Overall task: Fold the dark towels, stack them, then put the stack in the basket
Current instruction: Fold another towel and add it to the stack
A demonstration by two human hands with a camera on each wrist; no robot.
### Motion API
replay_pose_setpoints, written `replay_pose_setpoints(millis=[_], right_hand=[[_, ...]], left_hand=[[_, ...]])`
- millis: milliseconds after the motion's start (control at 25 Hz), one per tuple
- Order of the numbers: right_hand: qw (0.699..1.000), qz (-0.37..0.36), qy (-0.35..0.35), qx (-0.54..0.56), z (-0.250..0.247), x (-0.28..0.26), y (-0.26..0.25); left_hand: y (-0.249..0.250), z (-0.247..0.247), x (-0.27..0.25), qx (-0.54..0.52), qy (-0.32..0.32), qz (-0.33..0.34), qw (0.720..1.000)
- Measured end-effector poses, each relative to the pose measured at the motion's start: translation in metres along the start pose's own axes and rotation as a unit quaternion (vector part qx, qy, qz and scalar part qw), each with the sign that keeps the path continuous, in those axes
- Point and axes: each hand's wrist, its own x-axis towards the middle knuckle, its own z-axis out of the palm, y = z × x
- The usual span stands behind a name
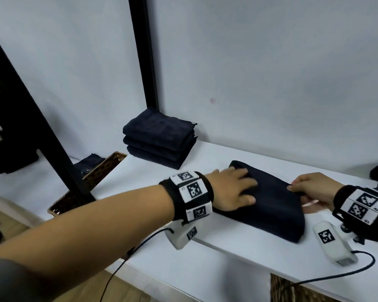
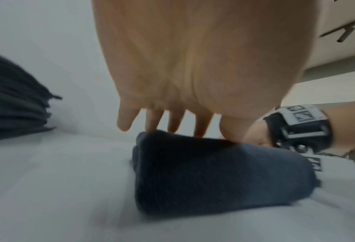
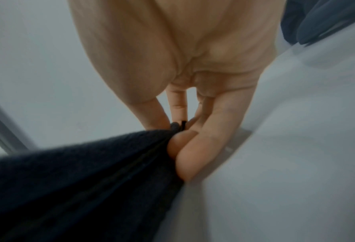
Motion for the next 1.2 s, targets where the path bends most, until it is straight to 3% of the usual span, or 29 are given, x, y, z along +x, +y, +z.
replay_pose_setpoints(millis=[80,160,280,360,440,600,680,760,840,920,1000,1080,1200], right_hand=[[0.999,0.005,-0.005,-0.045,-0.003,-0.004,-0.004],[0.988,-0.039,0.037,-0.142,-0.006,-0.008,-0.011],[0.903,-0.23,0.126,-0.34,0.005,-0.018,-0.023],[0.875,-0.304,0.052,-0.374,0.03,-0.036,-0.022],[0.851,-0.278,-0.037,-0.445,0.05,-0.048,-0.013],[0.826,-0.241,-0.046,-0.507,0.057,-0.038,-0.001],[0.828,-0.234,-0.061,-0.506,0.053,-0.041,-0.008],[0.849,-0.223,-0.089,-0.471,0.045,-0.048,-0.019],[0.88,-0.217,-0.019,-0.422,0.028,-0.047,-0.017],[0.895,-0.168,0.06,-0.408,0.011,-0.048,-0.01],[0.922,-0.061,0.021,-0.383,0.003,-0.052,0.001],[0.95,0.024,-0.07,-0.304,0.005,-0.063,0.009],[0.981,0.051,-0.077,-0.171,0.008,-0.066,0.01]], left_hand=[[0.002,0.009,-0.005,0.01,-0.086,-0.013,0.996],[-0.002,0.014,-0.005,0.009,-0.091,-0.026,0.995],[0.001,0.024,-0.004,0.013,-0.072,-0.037,0.997],[0.004,0.03,-0.003,0.008,-0.07,-0.045,0.996],[0.004,0.032,-0.002,-0.008,-0.071,-0.05,0.996],[0.002,0.032,0.002,-0.051,-0.077,-0.061,0.994],[0.004,0.032,0.003,-0.052,-0.085,-0.069,0.993],[0.004,0.029,0.003,-0.057,-0.091,-0.078,0.991],[0.003,0.017,0.006,-0.08,-0.075,-0.078,0.991],[-0.001,0.005,0.006,-0.135,0.001,-0.089,0.987],[-0.006,0.001,0.004,-0.177,0.072,-0.125,0.974],[-0.006,0.002,0.002,-0.173,0.073,-0.167,0.968],[0.0,0.001,0.006,-0.209,0.067,-0.229,0.948]])
